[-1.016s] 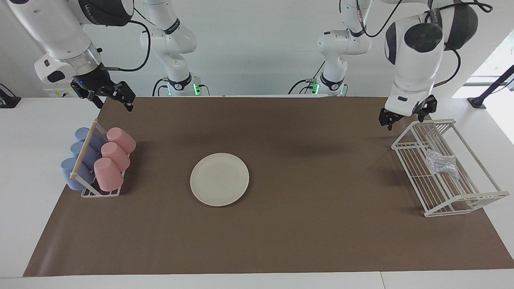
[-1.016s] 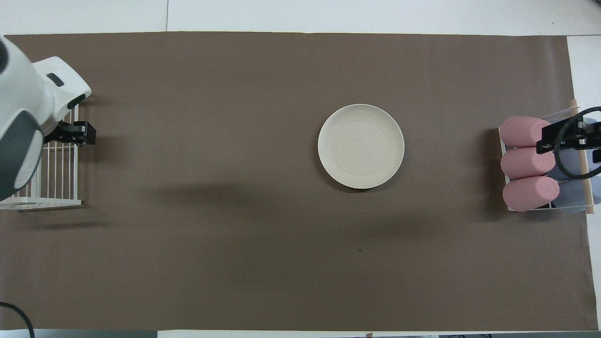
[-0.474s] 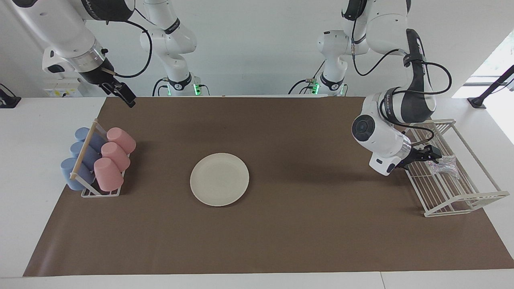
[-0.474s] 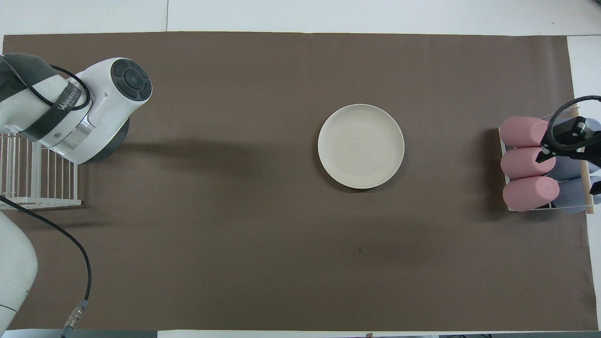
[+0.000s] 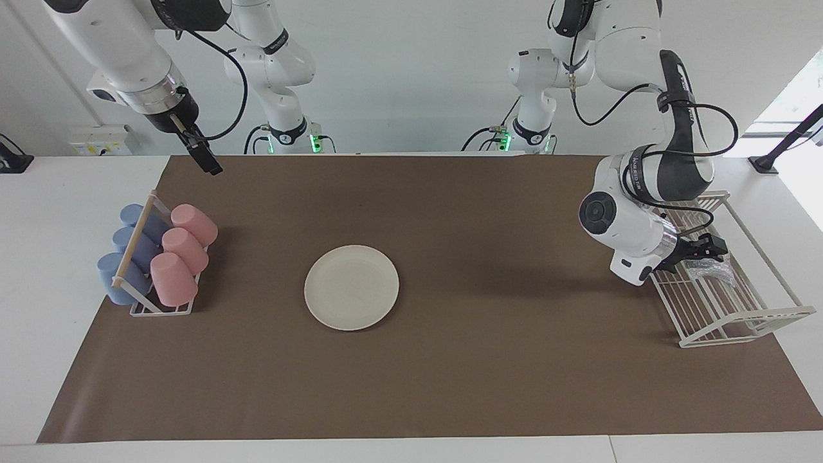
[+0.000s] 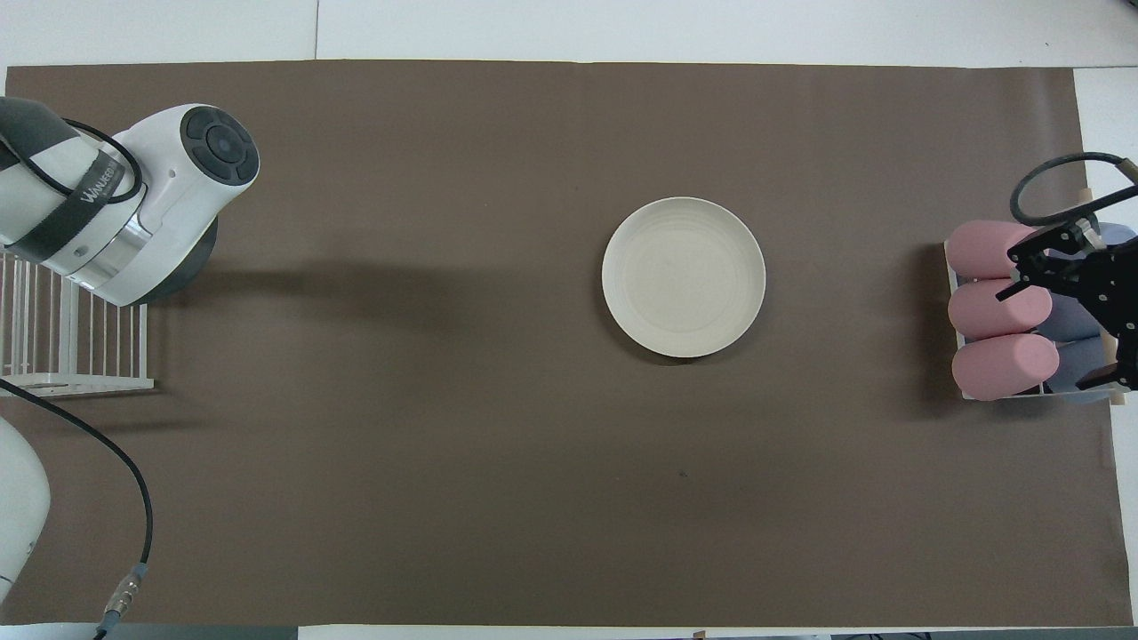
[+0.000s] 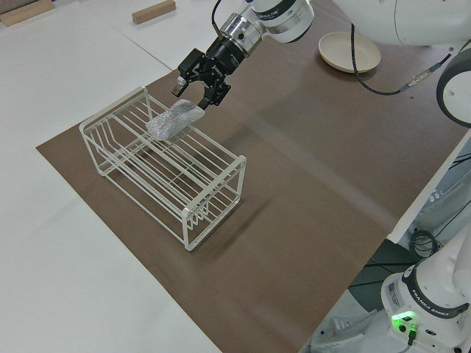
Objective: Wipe plate with sponge
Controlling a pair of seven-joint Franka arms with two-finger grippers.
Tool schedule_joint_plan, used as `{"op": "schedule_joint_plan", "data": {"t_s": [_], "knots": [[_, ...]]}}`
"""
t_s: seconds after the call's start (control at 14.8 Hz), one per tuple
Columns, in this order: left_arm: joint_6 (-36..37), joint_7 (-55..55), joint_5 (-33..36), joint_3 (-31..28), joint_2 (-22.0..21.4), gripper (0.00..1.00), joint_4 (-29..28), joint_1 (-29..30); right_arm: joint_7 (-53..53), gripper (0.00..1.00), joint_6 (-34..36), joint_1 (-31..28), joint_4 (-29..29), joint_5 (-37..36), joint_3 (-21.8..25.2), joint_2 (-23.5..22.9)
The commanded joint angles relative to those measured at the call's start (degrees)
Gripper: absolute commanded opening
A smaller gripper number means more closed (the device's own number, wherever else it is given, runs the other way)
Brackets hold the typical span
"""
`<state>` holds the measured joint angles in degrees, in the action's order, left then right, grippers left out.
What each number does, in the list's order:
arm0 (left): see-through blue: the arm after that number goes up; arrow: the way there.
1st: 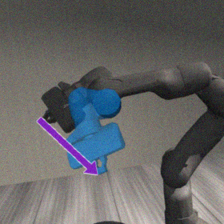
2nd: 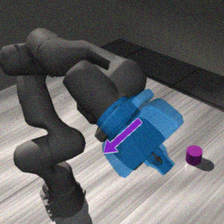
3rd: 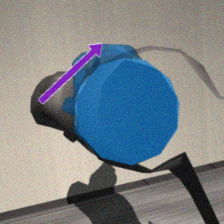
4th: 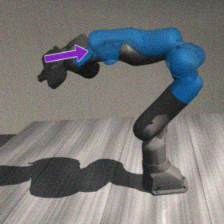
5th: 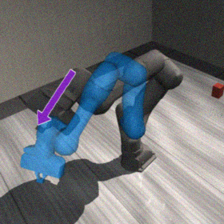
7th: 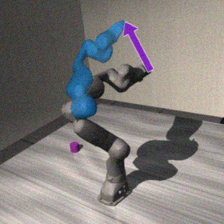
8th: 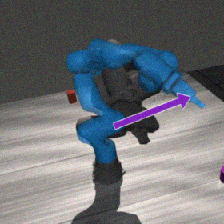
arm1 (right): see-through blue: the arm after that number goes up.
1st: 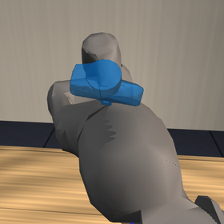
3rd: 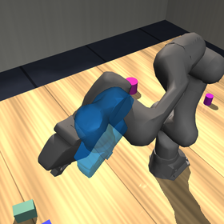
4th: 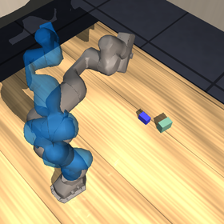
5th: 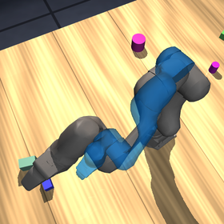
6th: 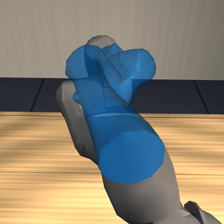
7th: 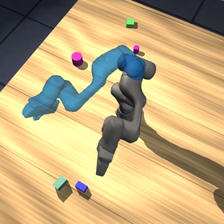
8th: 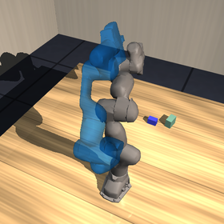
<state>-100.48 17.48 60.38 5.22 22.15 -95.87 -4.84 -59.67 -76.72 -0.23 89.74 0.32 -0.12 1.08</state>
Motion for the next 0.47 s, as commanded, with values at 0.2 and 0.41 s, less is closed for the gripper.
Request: {"op": "schedule_joint_plan", "data": {"t_s": [0.2, 0.41], "knots": [[-0.9, -0.1, 1.0, 0.1, 0.4, 0.0, 0.7, 0.2, -16.9, 1.0, 0.0, -0.1, 2.9, -0.1, -2.5, 2.2], [-1.8, -0.1, 0.6, 0.1, 0.4, 0.0, 0.9, 0.2, -22.9, 1.0, -1.0, -0.1, 5.8, -0.1, -3.7, 3.6]]}}
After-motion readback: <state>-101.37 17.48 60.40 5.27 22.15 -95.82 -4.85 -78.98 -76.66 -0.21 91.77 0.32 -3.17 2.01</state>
